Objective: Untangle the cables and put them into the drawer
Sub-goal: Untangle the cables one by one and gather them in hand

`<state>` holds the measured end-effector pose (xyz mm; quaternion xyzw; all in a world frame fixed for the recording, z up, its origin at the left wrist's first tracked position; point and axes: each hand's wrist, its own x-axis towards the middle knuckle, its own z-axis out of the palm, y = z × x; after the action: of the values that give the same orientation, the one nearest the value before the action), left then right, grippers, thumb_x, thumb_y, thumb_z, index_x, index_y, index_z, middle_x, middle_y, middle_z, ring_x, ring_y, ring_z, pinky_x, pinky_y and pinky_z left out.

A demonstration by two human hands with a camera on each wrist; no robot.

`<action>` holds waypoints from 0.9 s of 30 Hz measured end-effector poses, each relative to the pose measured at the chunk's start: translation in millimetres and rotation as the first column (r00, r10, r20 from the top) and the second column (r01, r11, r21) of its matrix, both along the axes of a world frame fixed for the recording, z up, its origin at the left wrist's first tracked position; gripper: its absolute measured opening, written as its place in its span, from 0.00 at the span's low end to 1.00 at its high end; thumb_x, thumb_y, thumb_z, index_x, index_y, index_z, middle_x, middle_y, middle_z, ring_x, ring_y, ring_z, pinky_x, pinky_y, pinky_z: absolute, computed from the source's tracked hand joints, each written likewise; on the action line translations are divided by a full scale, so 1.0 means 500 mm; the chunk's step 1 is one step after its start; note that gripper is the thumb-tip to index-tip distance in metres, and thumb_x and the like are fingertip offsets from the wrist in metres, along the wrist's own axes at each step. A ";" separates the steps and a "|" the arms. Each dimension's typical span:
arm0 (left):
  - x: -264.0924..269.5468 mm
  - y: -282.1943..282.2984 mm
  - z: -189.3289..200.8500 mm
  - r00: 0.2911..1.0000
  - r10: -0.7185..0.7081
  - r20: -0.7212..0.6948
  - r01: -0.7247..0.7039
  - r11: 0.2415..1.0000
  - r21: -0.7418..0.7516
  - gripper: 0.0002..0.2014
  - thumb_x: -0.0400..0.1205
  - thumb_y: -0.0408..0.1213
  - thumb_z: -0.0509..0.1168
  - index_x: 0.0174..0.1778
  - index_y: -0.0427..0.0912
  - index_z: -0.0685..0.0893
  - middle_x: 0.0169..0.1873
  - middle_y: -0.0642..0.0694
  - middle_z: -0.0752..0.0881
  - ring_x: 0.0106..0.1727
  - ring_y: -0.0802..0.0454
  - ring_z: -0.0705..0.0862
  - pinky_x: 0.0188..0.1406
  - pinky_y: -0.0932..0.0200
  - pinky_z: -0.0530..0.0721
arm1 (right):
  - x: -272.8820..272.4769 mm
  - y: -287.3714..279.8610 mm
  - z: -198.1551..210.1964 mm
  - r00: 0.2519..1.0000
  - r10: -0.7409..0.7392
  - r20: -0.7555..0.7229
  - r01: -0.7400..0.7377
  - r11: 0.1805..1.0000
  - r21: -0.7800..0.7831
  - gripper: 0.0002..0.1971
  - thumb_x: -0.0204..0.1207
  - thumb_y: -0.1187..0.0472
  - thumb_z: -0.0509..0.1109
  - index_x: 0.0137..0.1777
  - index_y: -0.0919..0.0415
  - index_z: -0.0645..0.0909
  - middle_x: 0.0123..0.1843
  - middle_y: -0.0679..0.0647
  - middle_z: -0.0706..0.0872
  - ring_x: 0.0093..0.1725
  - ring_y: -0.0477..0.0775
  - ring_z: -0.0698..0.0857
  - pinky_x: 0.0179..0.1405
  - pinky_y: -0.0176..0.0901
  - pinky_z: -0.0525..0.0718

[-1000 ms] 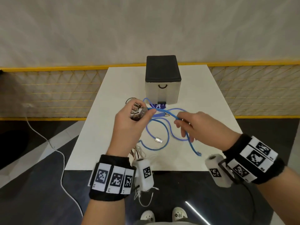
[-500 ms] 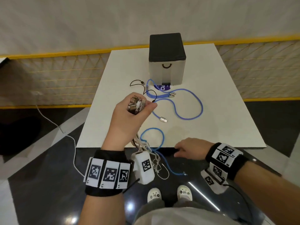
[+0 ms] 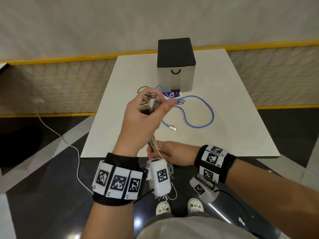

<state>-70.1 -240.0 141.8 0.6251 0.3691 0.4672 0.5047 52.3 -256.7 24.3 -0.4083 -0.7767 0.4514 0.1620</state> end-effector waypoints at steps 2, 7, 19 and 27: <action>-0.024 0.010 0.009 0.994 0.057 0.088 -0.060 0.998 0.032 0.09 0.78 0.36 0.74 0.37 0.46 0.80 0.29 0.43 0.78 0.21 0.55 0.67 0.21 0.63 0.68 | 0.020 -0.008 -0.062 0.994 -0.030 0.101 0.035 0.998 -0.053 0.08 0.86 0.58 0.57 0.60 0.58 0.70 0.53 0.54 0.83 0.50 0.55 0.83 0.57 0.53 0.82; -0.065 0.030 0.033 0.964 0.161 0.210 -0.175 0.984 0.046 0.09 0.81 0.35 0.71 0.40 0.45 0.77 0.30 0.53 0.82 0.21 0.57 0.70 0.21 0.65 0.69 | 0.080 -0.040 -0.168 0.906 0.017 0.422 0.041 0.991 -0.127 0.14 0.81 0.65 0.60 0.65 0.55 0.73 0.58 0.56 0.83 0.56 0.57 0.82 0.62 0.51 0.79; -0.006 0.029 -0.032 0.991 0.127 0.045 -0.125 0.992 -0.030 0.11 0.80 0.37 0.73 0.37 0.45 0.78 0.30 0.34 0.72 0.23 0.50 0.65 0.22 0.62 0.66 | 0.123 0.041 -0.171 0.859 -0.396 0.326 0.383 0.918 0.105 0.16 0.79 0.69 0.59 0.63 0.57 0.79 0.63 0.56 0.78 0.57 0.58 0.82 0.63 0.50 0.78; -0.018 0.049 -0.061 0.984 0.177 0.024 -0.175 0.982 -0.076 0.14 0.75 0.46 0.73 0.39 0.42 0.78 0.25 0.47 0.69 0.25 0.48 0.64 0.24 0.60 0.66 | 0.111 0.163 -0.210 0.777 -0.419 0.470 0.441 0.895 0.068 0.25 0.83 0.63 0.60 0.80 0.49 0.64 0.82 0.57 0.59 0.78 0.62 0.67 0.78 0.51 0.67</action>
<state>-78.9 -215.5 111.3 0.5638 0.4323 0.5054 0.4897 107.7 -175.1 -80.7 -0.6756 -0.6679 0.3069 0.0571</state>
